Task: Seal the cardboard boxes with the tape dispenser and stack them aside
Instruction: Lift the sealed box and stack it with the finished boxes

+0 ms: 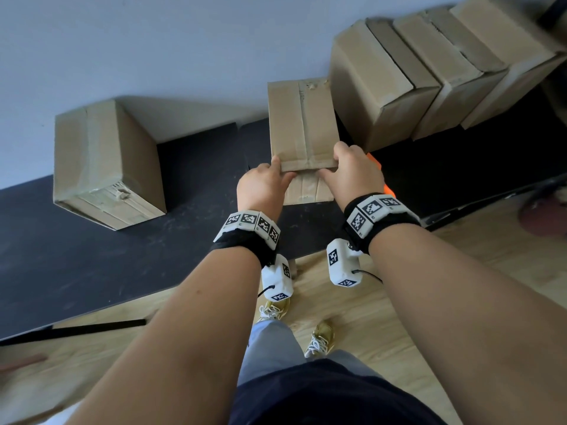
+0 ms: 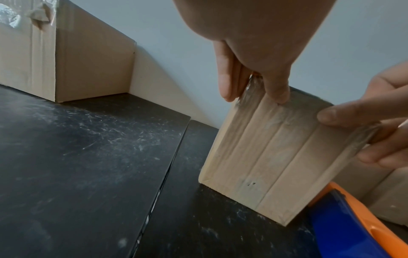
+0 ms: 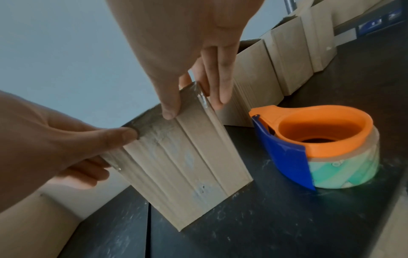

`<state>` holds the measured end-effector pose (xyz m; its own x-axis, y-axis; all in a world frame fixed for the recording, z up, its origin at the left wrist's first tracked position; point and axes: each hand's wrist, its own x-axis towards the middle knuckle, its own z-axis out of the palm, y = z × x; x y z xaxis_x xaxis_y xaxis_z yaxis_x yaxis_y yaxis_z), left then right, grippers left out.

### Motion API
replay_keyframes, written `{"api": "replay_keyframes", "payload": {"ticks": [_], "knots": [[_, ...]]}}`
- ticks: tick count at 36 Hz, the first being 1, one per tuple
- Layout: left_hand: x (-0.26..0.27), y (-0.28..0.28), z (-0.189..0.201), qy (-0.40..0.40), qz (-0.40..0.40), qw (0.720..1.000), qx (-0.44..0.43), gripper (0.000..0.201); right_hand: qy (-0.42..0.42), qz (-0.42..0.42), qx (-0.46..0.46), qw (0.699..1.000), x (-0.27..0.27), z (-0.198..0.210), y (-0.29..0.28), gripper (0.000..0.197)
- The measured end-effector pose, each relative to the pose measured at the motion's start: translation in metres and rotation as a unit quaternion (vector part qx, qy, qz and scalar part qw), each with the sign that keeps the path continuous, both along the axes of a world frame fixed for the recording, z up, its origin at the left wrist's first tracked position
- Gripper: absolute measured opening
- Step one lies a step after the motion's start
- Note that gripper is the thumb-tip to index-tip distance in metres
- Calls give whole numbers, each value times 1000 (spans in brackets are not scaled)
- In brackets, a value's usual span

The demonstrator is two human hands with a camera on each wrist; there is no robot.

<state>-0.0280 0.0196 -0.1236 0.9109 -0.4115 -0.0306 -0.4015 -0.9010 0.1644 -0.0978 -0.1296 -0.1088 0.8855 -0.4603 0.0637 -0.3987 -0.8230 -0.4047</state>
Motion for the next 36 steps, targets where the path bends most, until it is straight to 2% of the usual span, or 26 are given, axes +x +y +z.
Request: {"api": "replay_keyframes", "payload": {"ticks": [3, 10, 14, 19, 22, 31, 34, 36], "knots": [[1, -1, 2, 7, -3, 1000, -8, 55, -5, -1, 0, 1000, 3, 2, -2, 27], [-19, 10, -1, 15, 5, 996, -93, 54, -29, 33, 47, 998, -4, -8, -16, 18], [-15, 10, -4, 19, 8, 995, -97, 50, -48, 34, 63, 996, -6, -14, -20, 21], [-7, 8, -1, 40, 50, 990, -122, 45, -73, 8, 57, 996, -2, -18, -18, 17], [0, 8, 2, 73, 93, 976, -181, 42, -70, 5, 59, 996, 2, -21, -20, 17], [-11, 9, 1, 111, 149, 932, -312, 44, -38, -13, 78, 996, 0, -16, -17, 20], [-17, 9, 5, 131, 157, 918, -339, 45, -19, -33, 122, 992, -1, -8, -12, 18], [-17, 8, 9, 153, 167, 900, -373, 42, -21, -57, 175, 983, 0, -4, -8, 19]]}}
